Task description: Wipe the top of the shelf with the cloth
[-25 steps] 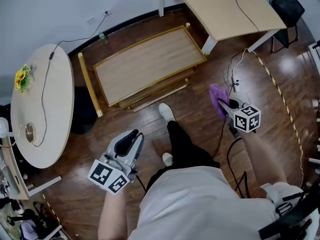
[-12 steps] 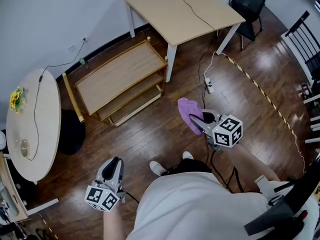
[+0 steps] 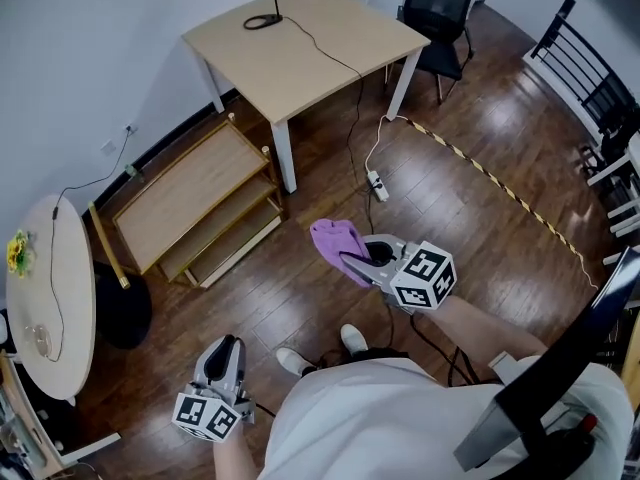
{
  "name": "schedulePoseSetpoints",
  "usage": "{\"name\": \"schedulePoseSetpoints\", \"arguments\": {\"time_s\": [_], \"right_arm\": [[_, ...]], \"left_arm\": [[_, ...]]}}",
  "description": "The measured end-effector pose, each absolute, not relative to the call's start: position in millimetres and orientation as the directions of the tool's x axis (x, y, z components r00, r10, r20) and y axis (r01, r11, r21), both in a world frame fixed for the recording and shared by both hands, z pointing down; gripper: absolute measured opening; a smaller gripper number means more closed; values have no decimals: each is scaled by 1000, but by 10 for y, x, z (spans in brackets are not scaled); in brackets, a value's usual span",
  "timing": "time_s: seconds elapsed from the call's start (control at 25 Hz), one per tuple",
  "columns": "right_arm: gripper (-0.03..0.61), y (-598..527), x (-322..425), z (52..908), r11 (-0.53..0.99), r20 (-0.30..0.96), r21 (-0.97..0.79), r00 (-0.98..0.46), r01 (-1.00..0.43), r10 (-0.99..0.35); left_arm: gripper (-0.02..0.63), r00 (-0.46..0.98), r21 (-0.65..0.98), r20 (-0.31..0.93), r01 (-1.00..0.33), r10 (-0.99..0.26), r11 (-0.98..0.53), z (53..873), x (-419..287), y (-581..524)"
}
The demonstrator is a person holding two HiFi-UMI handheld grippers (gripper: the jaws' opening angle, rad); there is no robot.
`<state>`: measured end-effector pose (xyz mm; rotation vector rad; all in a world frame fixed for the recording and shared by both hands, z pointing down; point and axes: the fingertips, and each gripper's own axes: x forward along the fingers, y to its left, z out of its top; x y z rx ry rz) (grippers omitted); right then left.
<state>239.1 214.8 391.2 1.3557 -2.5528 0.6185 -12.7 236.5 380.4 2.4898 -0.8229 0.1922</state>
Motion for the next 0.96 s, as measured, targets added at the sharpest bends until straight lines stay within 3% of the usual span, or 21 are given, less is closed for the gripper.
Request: {"name": "schedulePoseSetpoints", "arguments": {"time_s": [0.4, 0.96], "right_arm": [[51, 2384, 2666, 3816, 551, 319, -253, -607, -795, -728], [51, 2486, 2679, 3822, 585, 309, -254, -637, -771, -706]], "left_arm": [[83, 801, 394, 312, -599, -512, -697, 3731, 280, 2673], [83, 780, 380, 325, -625, -535, -682, 3761, 330, 2926]]}}
